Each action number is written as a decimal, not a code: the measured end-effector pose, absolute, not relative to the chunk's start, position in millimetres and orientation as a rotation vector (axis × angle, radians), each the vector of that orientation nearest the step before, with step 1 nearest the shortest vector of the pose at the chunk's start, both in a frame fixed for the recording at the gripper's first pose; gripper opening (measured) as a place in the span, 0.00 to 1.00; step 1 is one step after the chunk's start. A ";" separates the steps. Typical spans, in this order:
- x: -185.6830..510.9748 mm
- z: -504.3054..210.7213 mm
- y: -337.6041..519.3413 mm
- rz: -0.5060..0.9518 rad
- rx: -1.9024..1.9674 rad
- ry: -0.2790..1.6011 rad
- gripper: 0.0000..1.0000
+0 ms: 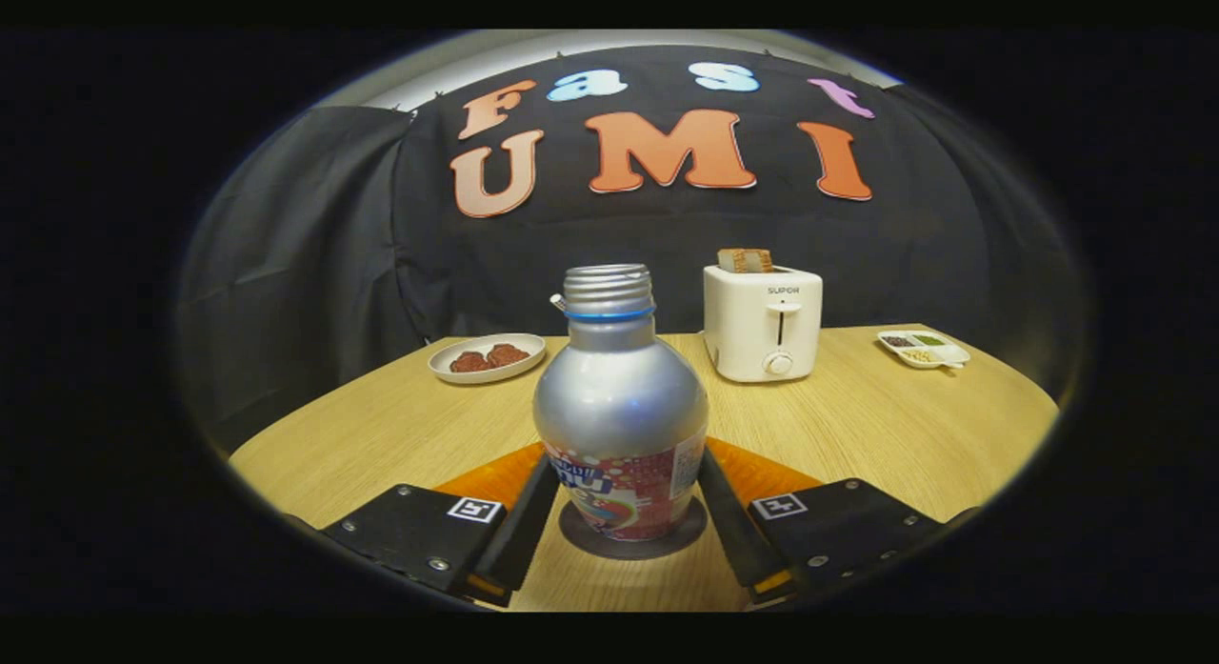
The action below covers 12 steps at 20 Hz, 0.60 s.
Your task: Take the bottle from table, then pour the juice into the cup, finally place the bottle on the coaster
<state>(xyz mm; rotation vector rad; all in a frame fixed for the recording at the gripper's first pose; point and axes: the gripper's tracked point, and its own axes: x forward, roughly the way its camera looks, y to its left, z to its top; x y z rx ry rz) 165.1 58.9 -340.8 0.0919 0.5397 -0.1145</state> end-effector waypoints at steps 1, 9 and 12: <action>165.4 -337.1 59.7 -0.113 0.099 0.534 0.81; 148.4 -291.4 62.6 -0.093 0.158 0.506 0.97; 138.9 -255.8 64.5 -0.068 0.157 0.457 0.97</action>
